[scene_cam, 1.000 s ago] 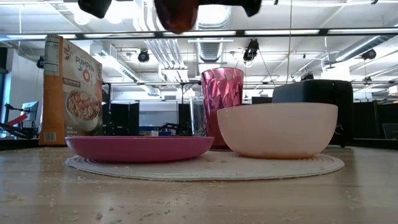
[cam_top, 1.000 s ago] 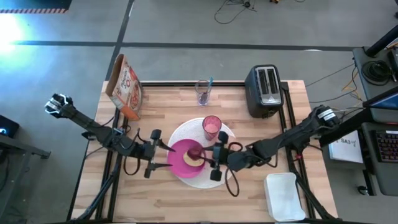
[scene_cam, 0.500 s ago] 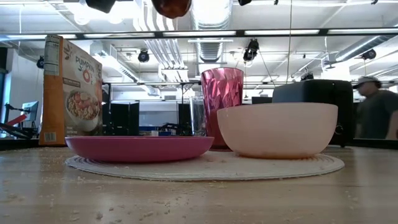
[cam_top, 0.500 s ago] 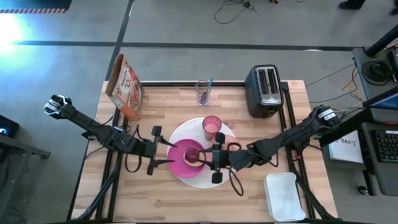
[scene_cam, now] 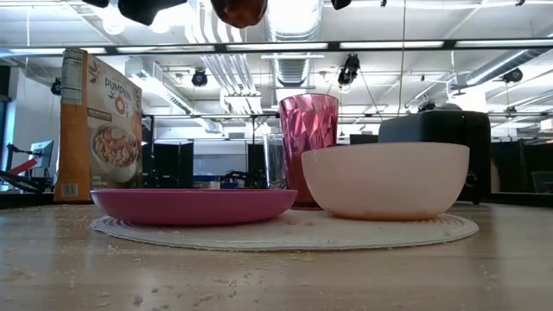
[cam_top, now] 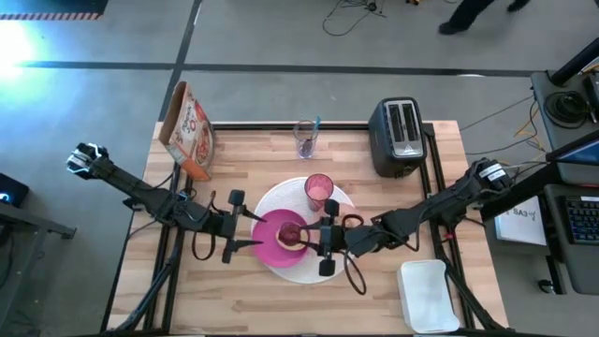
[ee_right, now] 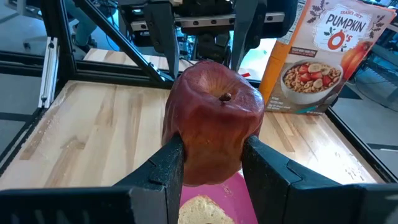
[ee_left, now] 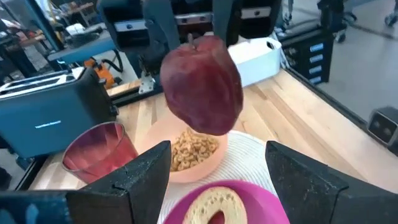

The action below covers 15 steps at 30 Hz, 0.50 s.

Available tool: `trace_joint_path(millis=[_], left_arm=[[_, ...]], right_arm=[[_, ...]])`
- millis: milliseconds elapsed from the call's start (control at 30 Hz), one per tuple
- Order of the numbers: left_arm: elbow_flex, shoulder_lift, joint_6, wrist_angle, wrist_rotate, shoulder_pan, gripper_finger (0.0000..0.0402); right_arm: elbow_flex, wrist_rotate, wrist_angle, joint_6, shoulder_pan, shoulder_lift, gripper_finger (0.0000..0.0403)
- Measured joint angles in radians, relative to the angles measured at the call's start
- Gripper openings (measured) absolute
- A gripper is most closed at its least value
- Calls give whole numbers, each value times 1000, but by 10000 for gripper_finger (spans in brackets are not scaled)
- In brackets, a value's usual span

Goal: Arrange a breakfast setting
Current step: Put the apple on the white tablemat to the top of the pink plate

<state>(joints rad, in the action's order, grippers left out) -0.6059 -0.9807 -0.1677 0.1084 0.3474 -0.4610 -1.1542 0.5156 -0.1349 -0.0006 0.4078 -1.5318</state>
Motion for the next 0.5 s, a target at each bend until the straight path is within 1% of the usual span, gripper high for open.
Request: trace_joint_path(millis=[133,233,300,367,500], left_arm=[[-67,-12,-7,-116,-26,0,258],[-115,-44,-1,-189,-40,2,279],[-129,-60,3,-188,-43,11,294],[-135,-70,9,-180,-42,22,306],[-118,-77,-12,-115,-42,26,312]], right_arm=[[0,-3,-5,0,-5,0,128],[0,-62,-28,1,-13,0,128],[0,-96,-52,-1,-17,0,128],[0,-105,-68,-19,-18,0,128],[0,-105,-76,-66,-20,-5,128]])
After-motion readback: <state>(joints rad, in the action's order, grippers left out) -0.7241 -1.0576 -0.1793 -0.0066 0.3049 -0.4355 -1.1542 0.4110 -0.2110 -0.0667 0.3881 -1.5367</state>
